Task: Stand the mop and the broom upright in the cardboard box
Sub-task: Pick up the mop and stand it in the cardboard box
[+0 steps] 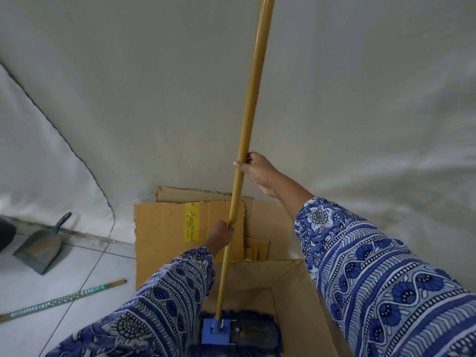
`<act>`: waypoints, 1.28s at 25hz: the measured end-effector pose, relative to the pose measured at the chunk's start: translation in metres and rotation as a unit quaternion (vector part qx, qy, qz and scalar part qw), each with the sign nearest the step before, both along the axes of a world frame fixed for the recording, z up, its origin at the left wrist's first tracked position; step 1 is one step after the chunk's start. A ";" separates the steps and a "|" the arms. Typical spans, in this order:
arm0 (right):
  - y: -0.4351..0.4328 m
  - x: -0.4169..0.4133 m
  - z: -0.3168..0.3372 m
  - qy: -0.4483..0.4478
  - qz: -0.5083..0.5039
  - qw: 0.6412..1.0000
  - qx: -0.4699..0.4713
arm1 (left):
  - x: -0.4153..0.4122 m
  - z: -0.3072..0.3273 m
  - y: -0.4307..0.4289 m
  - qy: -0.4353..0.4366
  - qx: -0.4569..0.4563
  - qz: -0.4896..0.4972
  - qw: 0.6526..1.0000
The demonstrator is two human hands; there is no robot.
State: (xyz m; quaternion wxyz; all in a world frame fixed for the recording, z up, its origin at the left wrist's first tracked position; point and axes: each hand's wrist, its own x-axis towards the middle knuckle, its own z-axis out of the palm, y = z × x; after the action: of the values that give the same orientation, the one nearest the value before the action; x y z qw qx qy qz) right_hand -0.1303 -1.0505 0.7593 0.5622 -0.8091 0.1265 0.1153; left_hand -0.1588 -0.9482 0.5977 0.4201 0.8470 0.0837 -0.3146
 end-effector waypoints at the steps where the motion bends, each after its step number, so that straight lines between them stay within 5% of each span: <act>1: 0.002 -0.001 0.002 0.001 -0.002 1.000 0.000 | 0.000 0.003 0.003 -0.004 0.000 0.001 1.000; 6: 0.009 -0.015 0.017 0.015 -0.027 0.999 -0.012 | 0.000 0.025 0.027 -0.037 0.017 0.008 0.999; 12: 0.051 -0.035 0.027 -0.109 -0.223 0.963 -0.103 | -0.004 0.068 0.100 -0.087 0.031 0.038 0.995; 16: 0.127 -0.046 0.027 -0.151 -0.162 0.962 -0.162 | -0.009 0.094 0.188 -0.119 0.030 0.052 0.991; 25: 0.381 -0.041 0.004 -0.044 -0.099 0.981 -0.161 | -0.033 0.116 0.524 -0.146 0.085 0.076 0.983; 32: 0.575 0.004 -0.100 0.068 -0.056 0.993 -0.080 | -0.018 0.066 0.742 -0.101 0.151 0.094 0.979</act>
State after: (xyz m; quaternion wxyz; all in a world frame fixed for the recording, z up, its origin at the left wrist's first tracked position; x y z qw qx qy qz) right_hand -0.1267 -0.4755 0.6592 0.4911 -0.8334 0.2189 0.1279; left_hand -0.1767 -0.2059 0.6638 0.3213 0.9165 0.1671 -0.1700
